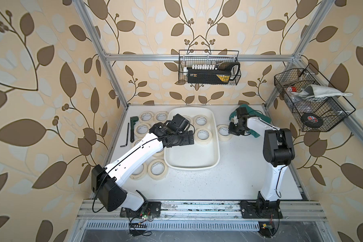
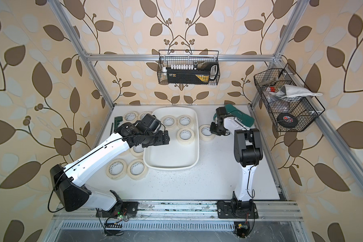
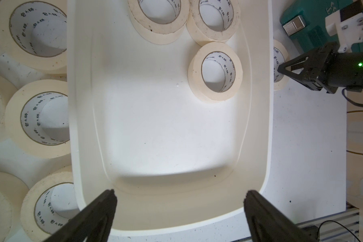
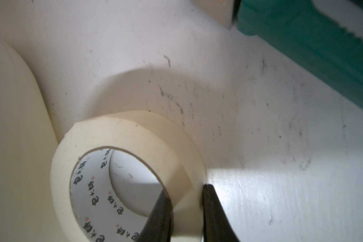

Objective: Take out the art tape in the storage box
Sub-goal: Place the art tape at the center of the board.

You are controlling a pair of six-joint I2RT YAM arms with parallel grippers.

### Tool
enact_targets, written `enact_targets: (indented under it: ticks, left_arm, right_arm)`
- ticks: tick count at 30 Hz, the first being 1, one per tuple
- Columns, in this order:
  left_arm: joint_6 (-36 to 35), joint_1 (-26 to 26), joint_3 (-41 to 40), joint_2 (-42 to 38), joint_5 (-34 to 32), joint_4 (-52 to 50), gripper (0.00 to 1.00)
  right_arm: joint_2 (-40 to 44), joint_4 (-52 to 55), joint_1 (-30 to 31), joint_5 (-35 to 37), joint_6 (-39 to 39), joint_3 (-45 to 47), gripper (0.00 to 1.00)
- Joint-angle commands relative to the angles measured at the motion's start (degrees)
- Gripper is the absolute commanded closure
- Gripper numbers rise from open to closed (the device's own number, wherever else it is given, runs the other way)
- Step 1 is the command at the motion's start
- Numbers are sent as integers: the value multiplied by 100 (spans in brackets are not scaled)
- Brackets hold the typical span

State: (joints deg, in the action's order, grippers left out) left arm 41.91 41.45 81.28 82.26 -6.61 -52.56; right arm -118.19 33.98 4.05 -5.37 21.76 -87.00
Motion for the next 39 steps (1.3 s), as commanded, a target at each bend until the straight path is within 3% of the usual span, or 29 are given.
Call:
enact_targets:
  ticks: [1,5,10,22,39]
  left_arm:
    - [23,-86,-99,-8,61,26,1]
    - [10,-136,-91,-8,112,72,1]
    - [-12,-197,9,362,186,143,1]
    - [-67,-435,997,1477,145,-17,1]
    - [-254,-489,2830,3854,-7,-64,2]
  right_arm:
    - [-73,66,5,-34,13,-298,70]
    - [128,165,8,-45,29,-302,53]
    - [626,287,8,-178,19,-164,45]
    - [2061,952,298,-755,50,-19,38]
    - [3799,1548,825,-817,52,817,36]
